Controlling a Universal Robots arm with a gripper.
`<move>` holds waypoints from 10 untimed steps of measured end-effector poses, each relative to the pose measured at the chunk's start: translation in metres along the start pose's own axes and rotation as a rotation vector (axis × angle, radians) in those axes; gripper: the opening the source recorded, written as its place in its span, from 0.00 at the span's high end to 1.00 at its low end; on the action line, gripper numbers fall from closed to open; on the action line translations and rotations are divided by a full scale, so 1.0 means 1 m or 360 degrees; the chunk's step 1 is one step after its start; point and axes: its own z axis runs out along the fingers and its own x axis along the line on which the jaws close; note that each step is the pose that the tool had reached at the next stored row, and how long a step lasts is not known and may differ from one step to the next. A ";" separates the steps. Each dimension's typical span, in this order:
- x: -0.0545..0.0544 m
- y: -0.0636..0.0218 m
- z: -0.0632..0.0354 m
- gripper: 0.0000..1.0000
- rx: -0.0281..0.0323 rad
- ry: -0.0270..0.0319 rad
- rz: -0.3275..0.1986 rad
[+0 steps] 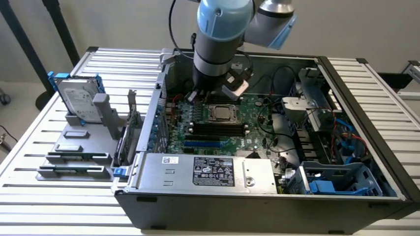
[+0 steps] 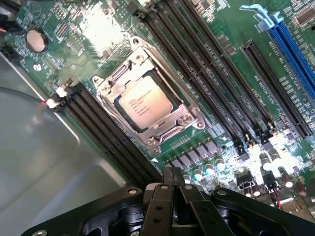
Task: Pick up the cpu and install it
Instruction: 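Install the first cpu locking lever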
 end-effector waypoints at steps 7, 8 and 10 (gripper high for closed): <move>0.005 -0.0049 -0.0056 0.89 -0.00040 -0.00470 -0.0069; 0.006 -0.0053 -0.0061 0.89 -0.00056 -0.00538 -0.0080; 0.006 -0.0060 -0.0069 0.89 -0.00092 -0.00671 -0.0103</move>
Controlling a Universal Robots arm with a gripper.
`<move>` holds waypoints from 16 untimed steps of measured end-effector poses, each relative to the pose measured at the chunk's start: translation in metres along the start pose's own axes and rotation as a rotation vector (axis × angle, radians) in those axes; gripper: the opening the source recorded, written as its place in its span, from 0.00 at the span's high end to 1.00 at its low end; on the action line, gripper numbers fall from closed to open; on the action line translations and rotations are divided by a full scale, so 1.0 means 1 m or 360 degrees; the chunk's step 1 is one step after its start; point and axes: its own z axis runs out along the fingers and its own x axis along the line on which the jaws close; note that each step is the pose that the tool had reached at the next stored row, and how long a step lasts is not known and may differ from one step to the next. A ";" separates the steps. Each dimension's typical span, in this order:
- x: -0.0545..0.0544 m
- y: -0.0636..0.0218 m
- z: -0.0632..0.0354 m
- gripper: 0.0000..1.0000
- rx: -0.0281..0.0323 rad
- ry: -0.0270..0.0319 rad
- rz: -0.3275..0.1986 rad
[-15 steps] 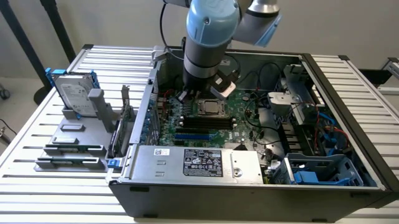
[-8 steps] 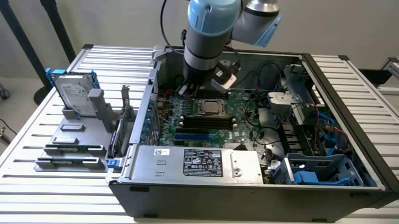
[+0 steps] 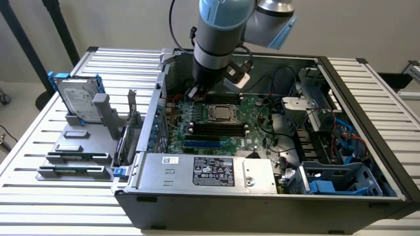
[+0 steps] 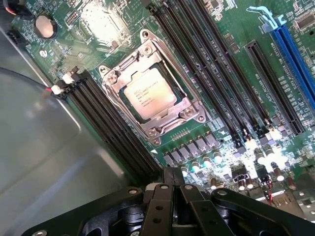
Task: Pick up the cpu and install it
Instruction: 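Install the first cpu locking lever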
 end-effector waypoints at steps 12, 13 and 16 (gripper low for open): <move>0.004 -0.0031 -0.0022 0.89 -0.00224 -0.00621 -0.0146; 0.004 -0.0033 -0.0022 0.89 -0.00243 -0.00664 -0.0160; 0.005 -0.0041 -0.0022 0.89 -0.00281 -0.00790 -0.0198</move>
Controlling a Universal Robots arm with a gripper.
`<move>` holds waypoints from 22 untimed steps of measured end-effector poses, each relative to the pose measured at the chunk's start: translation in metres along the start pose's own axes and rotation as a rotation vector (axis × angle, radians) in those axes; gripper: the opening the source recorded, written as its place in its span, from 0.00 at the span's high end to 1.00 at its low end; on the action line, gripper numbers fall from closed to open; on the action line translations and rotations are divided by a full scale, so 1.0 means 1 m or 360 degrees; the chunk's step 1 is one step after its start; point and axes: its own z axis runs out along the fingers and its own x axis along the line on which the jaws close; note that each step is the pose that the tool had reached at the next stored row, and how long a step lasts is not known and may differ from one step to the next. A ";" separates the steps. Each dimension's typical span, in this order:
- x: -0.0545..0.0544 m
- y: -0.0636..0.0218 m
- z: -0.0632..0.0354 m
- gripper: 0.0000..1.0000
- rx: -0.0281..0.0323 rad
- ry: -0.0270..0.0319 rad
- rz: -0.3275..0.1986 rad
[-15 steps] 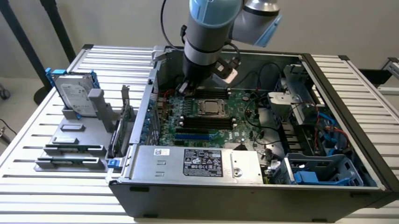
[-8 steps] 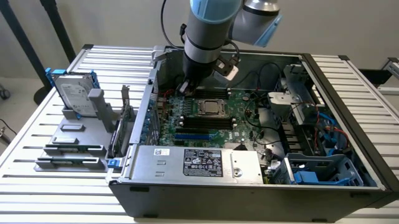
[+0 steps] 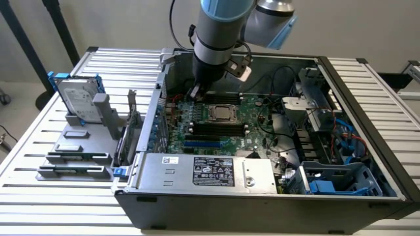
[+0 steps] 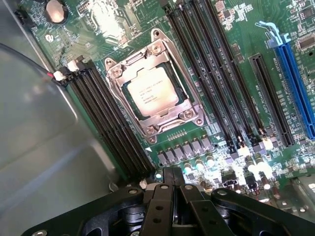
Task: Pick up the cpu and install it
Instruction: 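Install the first cpu locking lever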
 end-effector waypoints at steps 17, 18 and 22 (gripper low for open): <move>0.005 -0.0029 0.0005 0.89 -0.00134 -0.00664 -0.0241; 0.006 -0.0031 0.0005 0.89 -0.00145 -0.00699 -0.0257; 0.007 -0.0037 0.0007 0.89 -0.00187 -0.00837 -0.0314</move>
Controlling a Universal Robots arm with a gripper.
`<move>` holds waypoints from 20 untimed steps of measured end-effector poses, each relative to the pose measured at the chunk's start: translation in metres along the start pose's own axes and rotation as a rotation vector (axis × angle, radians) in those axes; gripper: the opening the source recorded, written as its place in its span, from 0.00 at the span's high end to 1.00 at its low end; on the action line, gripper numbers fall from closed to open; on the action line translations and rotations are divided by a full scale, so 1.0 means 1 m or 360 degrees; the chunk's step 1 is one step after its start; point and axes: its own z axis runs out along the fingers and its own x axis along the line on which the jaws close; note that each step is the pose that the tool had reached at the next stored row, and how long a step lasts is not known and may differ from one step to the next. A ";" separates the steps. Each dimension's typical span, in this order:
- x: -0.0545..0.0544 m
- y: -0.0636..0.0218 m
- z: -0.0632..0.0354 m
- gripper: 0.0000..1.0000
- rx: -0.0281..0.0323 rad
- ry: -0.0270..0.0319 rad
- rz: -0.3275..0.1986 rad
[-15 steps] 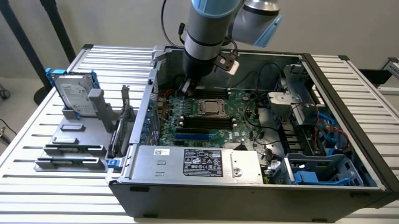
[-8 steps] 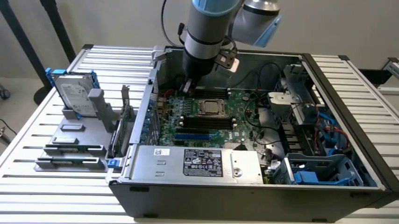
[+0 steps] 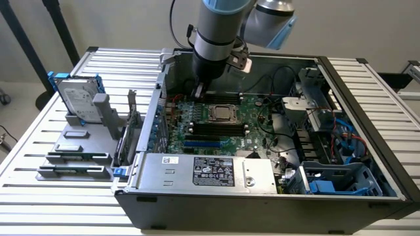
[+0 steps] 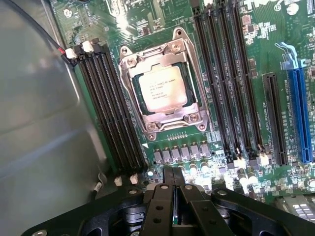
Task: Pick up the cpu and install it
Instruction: 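Install the first cpu locking lever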
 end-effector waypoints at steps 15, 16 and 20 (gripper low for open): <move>0.005 -0.0013 0.0009 0.89 -0.00428 -0.00403 -0.0218; 0.005 -0.0014 0.0010 0.89 -0.00468 -0.00429 -0.0232; 0.006 -0.0017 0.0011 0.89 -0.00628 -0.00523 -0.0288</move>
